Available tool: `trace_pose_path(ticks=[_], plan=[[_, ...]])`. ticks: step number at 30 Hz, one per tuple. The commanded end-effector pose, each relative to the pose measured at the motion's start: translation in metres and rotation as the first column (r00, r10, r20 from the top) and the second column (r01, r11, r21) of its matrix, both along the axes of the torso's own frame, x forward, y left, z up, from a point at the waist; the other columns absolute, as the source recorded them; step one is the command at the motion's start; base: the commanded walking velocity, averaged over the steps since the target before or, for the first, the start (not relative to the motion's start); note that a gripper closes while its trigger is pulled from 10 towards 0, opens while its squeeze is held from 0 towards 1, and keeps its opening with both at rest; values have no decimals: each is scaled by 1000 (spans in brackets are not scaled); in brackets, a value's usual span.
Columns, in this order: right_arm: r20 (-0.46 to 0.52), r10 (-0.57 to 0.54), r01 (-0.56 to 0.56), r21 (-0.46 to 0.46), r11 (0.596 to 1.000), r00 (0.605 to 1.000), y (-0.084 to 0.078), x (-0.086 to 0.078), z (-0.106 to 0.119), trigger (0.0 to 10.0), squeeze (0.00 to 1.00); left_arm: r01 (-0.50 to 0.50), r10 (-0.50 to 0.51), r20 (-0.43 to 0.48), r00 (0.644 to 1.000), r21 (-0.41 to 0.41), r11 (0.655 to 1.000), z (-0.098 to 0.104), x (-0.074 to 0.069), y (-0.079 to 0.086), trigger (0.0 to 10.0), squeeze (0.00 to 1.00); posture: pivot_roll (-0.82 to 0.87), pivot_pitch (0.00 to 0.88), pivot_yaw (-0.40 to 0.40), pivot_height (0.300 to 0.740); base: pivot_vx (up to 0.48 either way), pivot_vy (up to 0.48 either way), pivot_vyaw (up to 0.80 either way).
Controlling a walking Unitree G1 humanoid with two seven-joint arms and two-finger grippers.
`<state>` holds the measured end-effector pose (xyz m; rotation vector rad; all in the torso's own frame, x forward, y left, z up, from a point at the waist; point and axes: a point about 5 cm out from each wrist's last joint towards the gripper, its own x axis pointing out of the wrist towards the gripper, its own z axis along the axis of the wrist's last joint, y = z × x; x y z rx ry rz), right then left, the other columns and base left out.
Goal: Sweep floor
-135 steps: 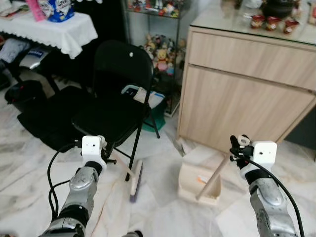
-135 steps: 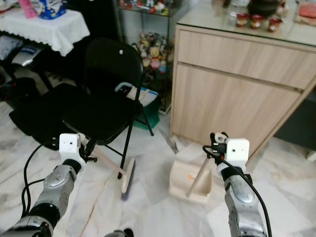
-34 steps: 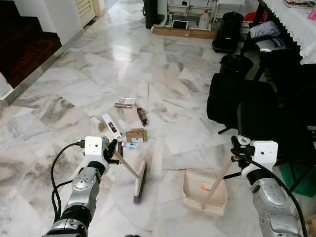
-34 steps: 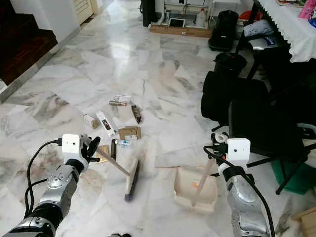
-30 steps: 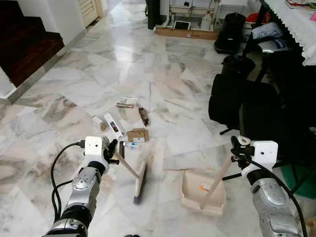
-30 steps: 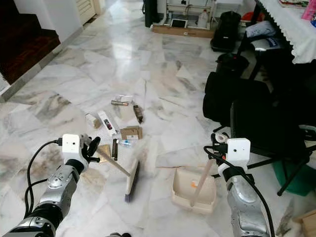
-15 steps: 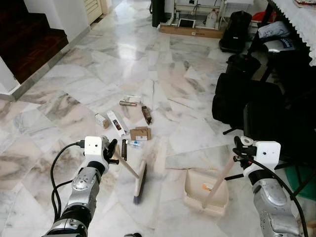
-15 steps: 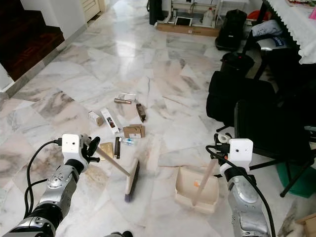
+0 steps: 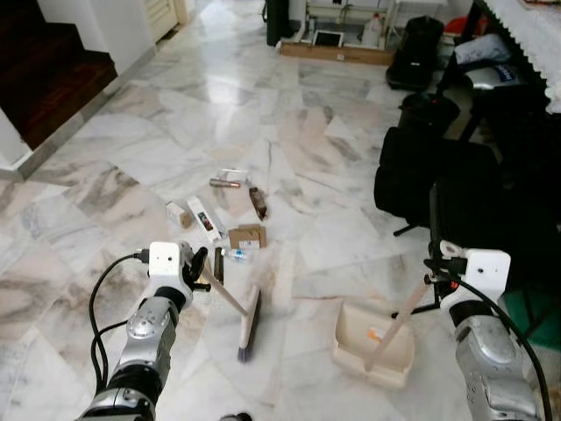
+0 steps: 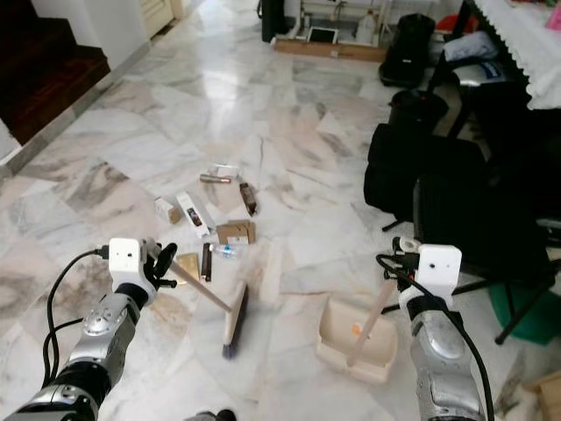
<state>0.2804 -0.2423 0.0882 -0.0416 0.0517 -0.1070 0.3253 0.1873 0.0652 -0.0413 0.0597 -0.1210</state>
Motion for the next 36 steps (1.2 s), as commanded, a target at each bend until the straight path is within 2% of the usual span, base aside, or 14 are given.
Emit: trace_pose_path(ticks=[1,6,12,17,24,31,36], plan=[[11,-41,41,2,999,999,-8,0,3,10000,0,-6,6,32,999,-16,1000,7,3,2,10000,0,31,106,9,740,0,0,0],[4,-45,45,9,999,999,-8,1,2,10000,0,-7,7,32,999,-17,1000,7,3,3,10000,0,29,99,9,740,0,0,0],[7,-47,47,14,999,999,-9,1,3,10000,0,-6,7,33,999,-19,1000,7,3,3,10000,0,30,91,8,740,-282,0,-777],[12,-60,60,10,998,998,-9,2,3,10000,0,-2,3,34,999,-21,1000,7,3,3,10000,0,33,82,10,740,-255,0,0],[4,-71,71,21,997,997,-9,2,2,10000,0,-3,3,38,999,-18,1000,9,3,3,10000,0,33,88,11,740,0,0,0],[8,-71,70,26,997,997,-9,2,3,10000,0,-1,1,36,999,-17,1000,8,3,2,10000,0,31,93,11,740,0,0,-786],[-4,-90,90,21,996,996,-12,0,0,10000,0,-13,13,34,999,-8,1000,8,2,4,10000,0,32,103,9,740,0,0,0]])
